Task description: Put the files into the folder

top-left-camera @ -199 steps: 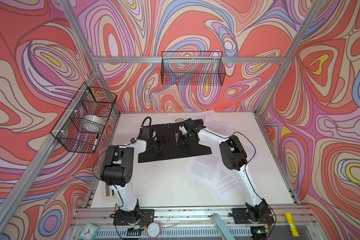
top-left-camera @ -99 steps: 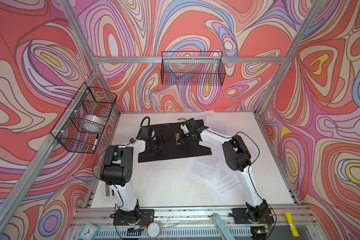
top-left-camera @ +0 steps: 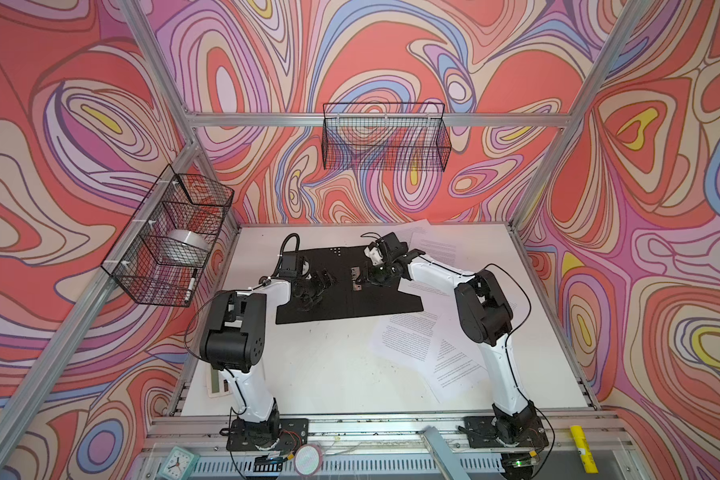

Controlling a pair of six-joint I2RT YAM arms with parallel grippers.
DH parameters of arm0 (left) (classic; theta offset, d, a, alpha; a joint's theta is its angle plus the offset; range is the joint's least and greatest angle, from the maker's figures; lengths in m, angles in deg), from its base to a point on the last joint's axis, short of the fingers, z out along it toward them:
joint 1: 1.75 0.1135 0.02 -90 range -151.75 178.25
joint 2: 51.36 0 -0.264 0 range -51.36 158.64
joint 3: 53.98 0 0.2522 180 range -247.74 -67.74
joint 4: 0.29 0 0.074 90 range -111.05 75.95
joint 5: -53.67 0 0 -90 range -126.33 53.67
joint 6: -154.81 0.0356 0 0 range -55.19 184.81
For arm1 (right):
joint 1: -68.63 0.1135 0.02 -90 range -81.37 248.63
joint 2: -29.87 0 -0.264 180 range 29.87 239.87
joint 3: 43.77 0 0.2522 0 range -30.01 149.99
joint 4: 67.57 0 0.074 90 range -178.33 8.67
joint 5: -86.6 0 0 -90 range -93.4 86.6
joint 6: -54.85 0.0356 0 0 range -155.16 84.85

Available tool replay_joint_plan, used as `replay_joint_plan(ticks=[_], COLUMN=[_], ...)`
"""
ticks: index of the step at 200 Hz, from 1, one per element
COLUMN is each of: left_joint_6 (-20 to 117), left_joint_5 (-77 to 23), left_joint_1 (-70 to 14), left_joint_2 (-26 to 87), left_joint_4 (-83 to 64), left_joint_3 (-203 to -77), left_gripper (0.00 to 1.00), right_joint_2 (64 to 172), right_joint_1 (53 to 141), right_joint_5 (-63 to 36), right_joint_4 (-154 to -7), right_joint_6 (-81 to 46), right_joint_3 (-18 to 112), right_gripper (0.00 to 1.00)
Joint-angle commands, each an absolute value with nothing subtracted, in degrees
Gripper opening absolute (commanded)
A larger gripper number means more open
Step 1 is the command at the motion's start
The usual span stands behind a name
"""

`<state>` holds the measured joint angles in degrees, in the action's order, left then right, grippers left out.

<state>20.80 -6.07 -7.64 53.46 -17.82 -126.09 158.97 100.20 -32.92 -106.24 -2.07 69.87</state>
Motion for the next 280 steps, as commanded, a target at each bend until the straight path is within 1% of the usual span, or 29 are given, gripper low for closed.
replay_joint_plan(ticks=[1, 36, 121, 151, 163, 173, 179, 190, 208, 219, 228, 242, 260, 280], left_joint_6=[20.69, 20.56, 19.86, 19.37, 19.37, 19.37, 19.44, 19.46, 19.29, 19.20, 19.19, 19.83, 21.31, 22.56], left_joint_5=[-11.41, -11.09, -10.51, -10.12, -10.05, -10.11, -10.12, -10.17, -10.01, -9.79, -9.78, -9.59, -9.05, -8.09], left_joint_1=[-6.67, -6.67, -6.15, -6.14, -6.14, -6.14, -6.08, -6.07, -5.96, -5.90, -5.88, -5.87, -5.88, -6.67], left_joint_2=[57.76, 58.39, 58.64, 58.51, 58.36, 58.15, 58.05, 57.82, 57.43, 57.06, 56.57, 55.43, 53.50, 51.10], left_joint_4=[-25.13, -24.87, -24.37, -23.89, -24.06, -24.13, -24.28, -24.35, -24.33, -24.41, -24.65, -25.11, -26.59, -28.42], left_joint_3=[-122.98, -123.08, -123.38, -123.37, -123.44, -123.38, -123.37, -123.30, -123.21, -123.20, -123.20, -123.20, -123.54, -124.43], left_gripper=[0.90, 0.90, 0.90, 0.90, 0.90, 0.90, 0.90, 0.90, 0.90, 0.90, 0.90, 0.90, 0.90, 0.90], right_joint_2=[156.83, 158.80, 171.84, 176.12, 177.44, 178.08, 178.23, 179.13, 182.70, 184.28, 184.35, 181.35, 173.52, 165.88], right_joint_1=[100.10, 100.10, 100.13, 99.99, 99.58, 99.08, 98.74, 98.13, 97.67, 97.48, 97.20, 96.85, 96.52, 95.63], right_joint_5=[-33.96, -35.34, -39.99, -38.50, -37.22, -36.05, -35.80, -34.80, -32.54, -32.33, -32.42, -32.89, -30.52, -25.13], right_joint_4=[-105.16, -104.46, -108.01, -108.83, -107.75, -105.42, -102.80, -99.46, -100.86, -101.79, -102.20, -102.12, -101.45, -106.87], right_joint_6=[-2.98, -2.72, 0.07, 0.07, -0.06, 0.33, 0.95, 2.07, 1.18, 0.95, 1.13, 0.28, -2.11, -6.58], right_joint_3=[66.77, 68.72, 88.02, 95.47, 97.38, 97.95, 97.61, 97.92, 104.77, 108.54, 109.91, 108.15, 98.82, 89.70], right_gripper=[0.19, 0.19, 0.19, 0.21, 0.25, 0.30, 0.35, 0.47, 0.59, 0.68, 0.71, 0.73, 0.74, 0.75])
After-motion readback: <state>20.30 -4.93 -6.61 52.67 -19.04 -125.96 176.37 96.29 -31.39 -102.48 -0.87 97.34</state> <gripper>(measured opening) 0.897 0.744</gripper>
